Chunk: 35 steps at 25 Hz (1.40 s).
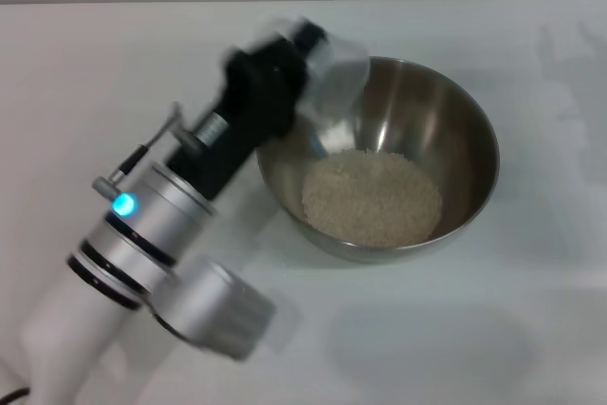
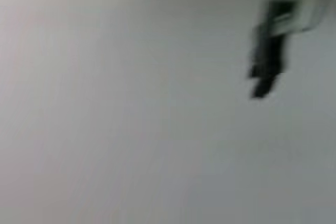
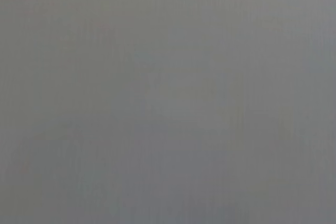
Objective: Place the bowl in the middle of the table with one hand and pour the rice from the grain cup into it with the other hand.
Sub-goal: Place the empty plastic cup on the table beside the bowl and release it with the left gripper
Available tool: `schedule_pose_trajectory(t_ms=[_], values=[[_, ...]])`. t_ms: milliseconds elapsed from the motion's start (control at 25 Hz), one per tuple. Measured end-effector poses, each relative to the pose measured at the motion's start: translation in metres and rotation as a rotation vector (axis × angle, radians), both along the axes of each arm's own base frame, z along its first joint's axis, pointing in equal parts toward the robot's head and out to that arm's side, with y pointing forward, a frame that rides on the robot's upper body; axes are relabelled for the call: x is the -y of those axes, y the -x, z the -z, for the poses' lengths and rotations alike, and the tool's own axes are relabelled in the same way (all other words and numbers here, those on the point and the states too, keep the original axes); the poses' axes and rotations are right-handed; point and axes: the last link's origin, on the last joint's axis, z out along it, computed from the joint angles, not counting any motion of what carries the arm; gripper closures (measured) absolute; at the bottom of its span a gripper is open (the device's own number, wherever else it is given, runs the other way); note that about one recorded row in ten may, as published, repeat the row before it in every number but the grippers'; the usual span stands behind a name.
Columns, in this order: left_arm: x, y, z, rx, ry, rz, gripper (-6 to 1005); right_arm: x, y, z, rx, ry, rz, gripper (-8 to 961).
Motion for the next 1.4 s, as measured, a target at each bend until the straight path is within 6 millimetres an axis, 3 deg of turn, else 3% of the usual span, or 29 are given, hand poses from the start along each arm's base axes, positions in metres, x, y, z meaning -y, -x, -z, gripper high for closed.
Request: schedule_pose_trajectory(t_ms=[200, 240, 320, 480, 520, 800, 1400], values=[[-0.022, 0.023, -0.024, 0.471, 0.207, -0.262, 958, 0.0, 0.001, 0.001, 0.0, 0.002, -0.002, 429], [-0.022, 0.023, -0.024, 0.471, 0.207, -0.262, 957, 0.0, 0.001, 0.001, 0.0, 0.003, -0.003, 429], [-0.034, 0.048, -0.034, 0.708, 0.272, -0.422, 957, 0.0, 0.001, 0.002, 0.0, 0.005, -0.004, 429], [-0.038, 0.067, -0.038, 0.836, 0.304, -0.52, 957, 0.001, 0.0, 0.001, -0.002, 0.0, -0.001, 429], [-0.039, 0.086, -0.041, 0.965, 0.34, -0.608, 957, 0.001, 0.0, 0.001, -0.002, 0.0, -0.001, 429], [-0.037, 0.113, -0.036, 1.128, 0.414, -0.764, 956, 0.002, -0.001, 0.001, -0.001, 0.002, 0.004, 429], [-0.038, 0.121, -0.021, 1.111, 0.457, -0.88, 954, 0.001, -0.002, 0.001, 0.005, 0.006, 0.01, 430]])
